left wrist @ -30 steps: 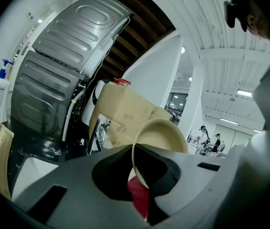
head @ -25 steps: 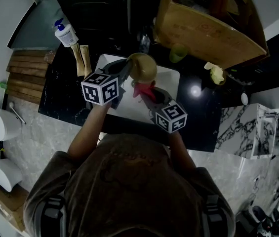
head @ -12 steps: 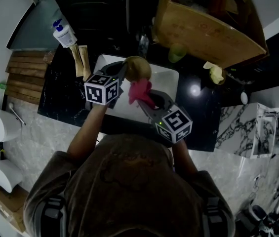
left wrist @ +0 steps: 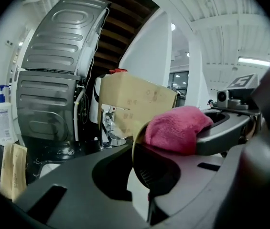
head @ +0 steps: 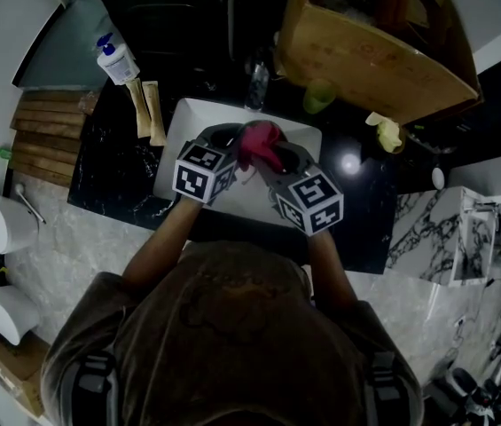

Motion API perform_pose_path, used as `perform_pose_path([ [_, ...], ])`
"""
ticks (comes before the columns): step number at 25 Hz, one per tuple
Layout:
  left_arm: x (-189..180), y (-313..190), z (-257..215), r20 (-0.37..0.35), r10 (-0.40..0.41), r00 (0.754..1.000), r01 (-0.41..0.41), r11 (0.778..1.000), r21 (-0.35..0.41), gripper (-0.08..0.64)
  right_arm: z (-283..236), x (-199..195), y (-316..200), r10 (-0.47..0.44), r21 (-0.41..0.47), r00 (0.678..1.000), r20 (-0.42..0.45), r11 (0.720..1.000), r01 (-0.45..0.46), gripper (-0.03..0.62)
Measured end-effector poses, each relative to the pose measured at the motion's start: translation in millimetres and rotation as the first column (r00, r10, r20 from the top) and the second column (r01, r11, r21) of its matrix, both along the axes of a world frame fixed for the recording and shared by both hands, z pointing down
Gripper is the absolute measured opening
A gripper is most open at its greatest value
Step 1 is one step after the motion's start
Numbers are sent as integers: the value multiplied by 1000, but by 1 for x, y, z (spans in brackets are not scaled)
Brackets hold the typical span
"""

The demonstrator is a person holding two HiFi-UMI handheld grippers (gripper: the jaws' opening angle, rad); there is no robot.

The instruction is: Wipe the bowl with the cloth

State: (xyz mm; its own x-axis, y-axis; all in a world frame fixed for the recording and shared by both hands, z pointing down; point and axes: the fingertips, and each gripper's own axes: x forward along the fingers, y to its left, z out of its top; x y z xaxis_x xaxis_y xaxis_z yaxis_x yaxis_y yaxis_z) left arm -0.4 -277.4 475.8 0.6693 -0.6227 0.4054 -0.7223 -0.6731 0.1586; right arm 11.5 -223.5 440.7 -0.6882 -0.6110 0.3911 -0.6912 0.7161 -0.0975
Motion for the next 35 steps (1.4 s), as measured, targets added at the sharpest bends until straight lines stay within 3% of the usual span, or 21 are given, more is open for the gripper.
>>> perform_pose_path([
  [6, 7, 4, 0, 45, 34, 998, -34, 999, 20, 21, 6, 8, -14, 46, 25, 997, -63, 999, -44, 92],
  [12, 5, 2, -1, 52, 10, 999, -12, 999, 35, 23, 12, 23, -25, 165, 94, 973, -163, 984, -151, 92],
  [17, -3, -2, 0, 62, -23, 998, 20, 999, 46, 29, 28, 41, -28, 232, 45, 957, -175, 973, -228, 92],
  [26, -6, -4, 3, 103, -36, 994, 29, 997, 68, 32, 58, 37, -14, 172, -74, 962, -214, 979, -191, 84],
  [35, -4, -5, 2, 98, -36, 995, 30, 997, 66, 31, 68, 15, -4, 80, -109, 975, -209, 989, -105, 84],
])
